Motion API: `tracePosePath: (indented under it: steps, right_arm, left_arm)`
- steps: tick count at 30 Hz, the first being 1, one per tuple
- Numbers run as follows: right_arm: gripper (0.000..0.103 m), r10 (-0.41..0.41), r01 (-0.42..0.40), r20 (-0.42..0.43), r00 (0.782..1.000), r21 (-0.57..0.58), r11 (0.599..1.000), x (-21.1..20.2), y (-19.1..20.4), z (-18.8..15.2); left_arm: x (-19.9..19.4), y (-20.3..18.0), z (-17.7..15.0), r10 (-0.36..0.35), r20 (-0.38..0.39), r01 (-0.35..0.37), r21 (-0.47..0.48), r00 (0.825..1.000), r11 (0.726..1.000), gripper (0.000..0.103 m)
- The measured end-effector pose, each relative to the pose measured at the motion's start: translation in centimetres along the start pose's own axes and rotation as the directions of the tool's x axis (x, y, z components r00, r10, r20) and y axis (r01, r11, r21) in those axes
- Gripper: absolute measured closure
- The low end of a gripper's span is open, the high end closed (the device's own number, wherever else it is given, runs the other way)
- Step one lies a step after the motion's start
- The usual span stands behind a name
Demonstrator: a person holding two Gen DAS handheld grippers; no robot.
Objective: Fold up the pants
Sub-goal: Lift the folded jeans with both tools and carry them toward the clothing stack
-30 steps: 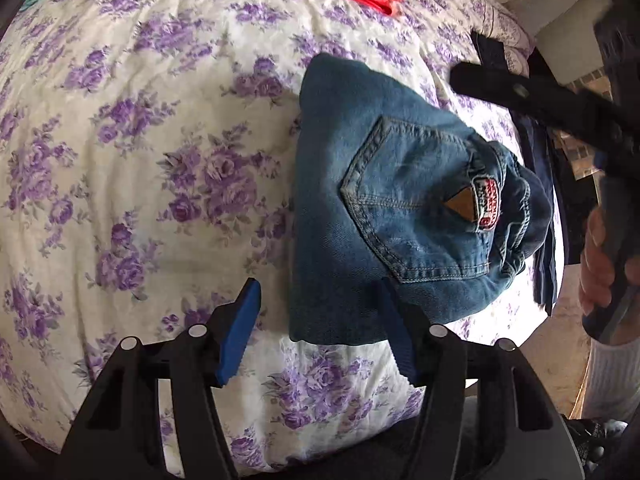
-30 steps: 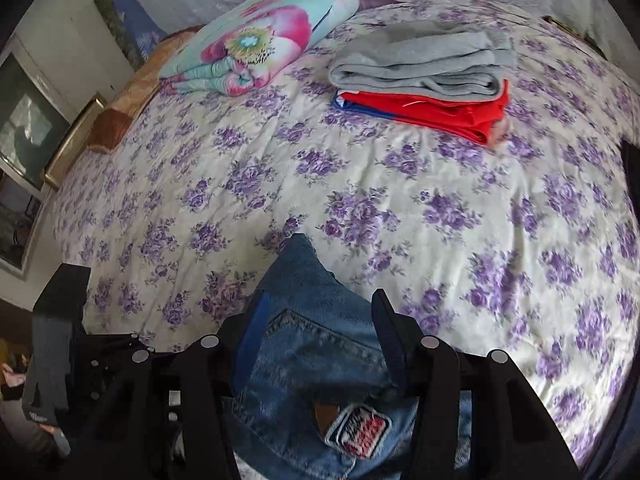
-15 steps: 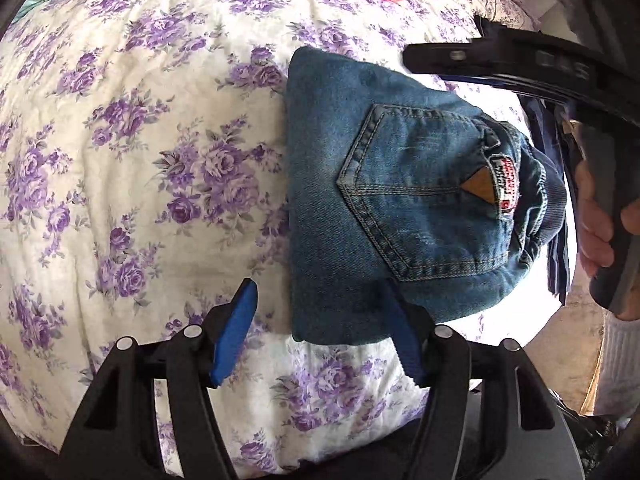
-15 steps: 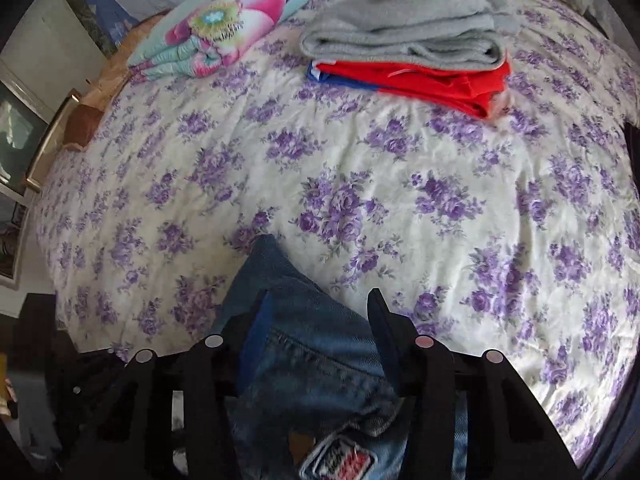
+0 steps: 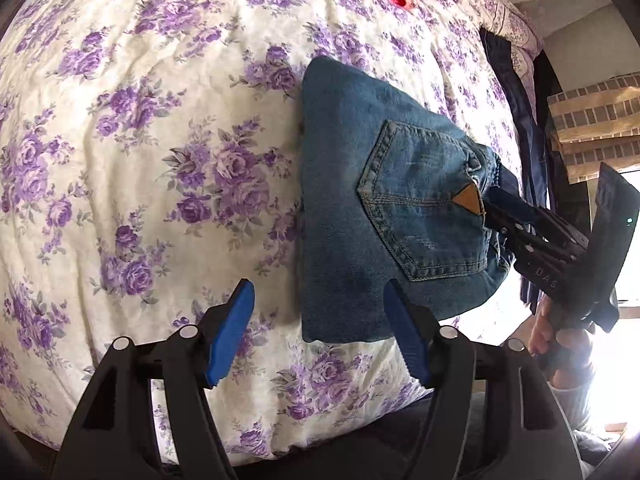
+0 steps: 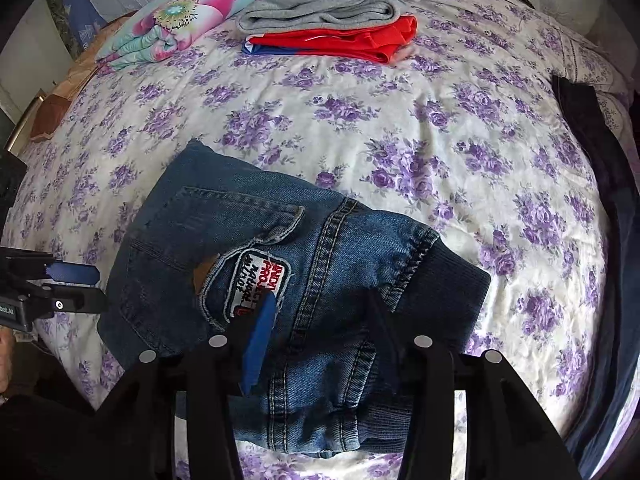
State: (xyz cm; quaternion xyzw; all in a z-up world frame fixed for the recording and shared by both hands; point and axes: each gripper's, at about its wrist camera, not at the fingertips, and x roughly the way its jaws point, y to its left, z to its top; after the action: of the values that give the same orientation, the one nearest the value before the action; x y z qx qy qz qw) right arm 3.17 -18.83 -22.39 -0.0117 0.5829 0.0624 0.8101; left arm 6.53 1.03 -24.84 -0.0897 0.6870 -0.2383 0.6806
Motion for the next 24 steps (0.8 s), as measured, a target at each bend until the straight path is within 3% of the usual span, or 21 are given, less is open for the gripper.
tracePosePath:
  steps: [4,6,8,9,13,17,19,22,24]
  right_arm:
    - [0.053,0.088,-0.09,0.026,0.996,0.089,0.992,-2.7,-1.5,-1.0]
    - [0.051,0.087,-0.093,0.05,0.995,0.144,0.985,-4.5,-2.8,-2.2]
    - [0.044,0.107,-0.122,0.078,0.991,0.213,0.969,-6.2,-4.5,-3.7]
    - [0.041,0.115,-0.135,0.09,0.989,0.258,0.957,-6.8,-5.6,-4.7]
    - [0.041,0.15,-0.174,0.09,0.985,0.412,0.894,-7.8,-8.9,-8.0]
    - [0.041,0.176,-0.204,0.104,0.979,0.481,0.853,-7.5,-10.4,-10.1]
    - [0.04,0.246,-0.281,0.137,0.959,0.52,0.807,-6.8,-11.0,-10.6]
    - [0.037,0.353,-0.402,0.202,0.914,0.568,0.718,-5.1,-11.7,-10.4]
    - [0.033,0.368,-0.421,0.215,0.904,0.584,0.694,-3.8,-11.8,-9.8]
  left_arm:
    - [2.6,0.0,1.2,-0.017,-0.057,0.016,-0.023,0.998,1.0,0.034]
    - [3.1,0.5,1.7,-0.053,-0.071,0.05,-0.044,0.996,0.998,0.034]
    - [3.1,0.6,1.9,-0.133,-0.086,0.128,-0.06,0.987,0.99,0.054]
    - [2.8,0.5,1.8,-0.148,-0.088,0.144,-0.051,0.985,0.988,0.057]
    - [2.5,-0.6,1.8,-0.063,-0.096,0.064,0.007,0.993,0.998,0.05]
    - [3.4,0.1,2.6,-0.123,-0.126,0.118,-0.046,0.984,0.992,0.05]
    - [3.4,0.3,2.6,-0.152,-0.131,0.147,-0.047,0.98,0.988,0.056]
    - [2.8,-0.2,2.1,-0.131,-0.105,0.131,-0.004,0.986,0.991,0.058]
    - [2.8,-0.4,1.8,-0.126,-0.096,0.126,-0.002,0.987,0.992,0.058]
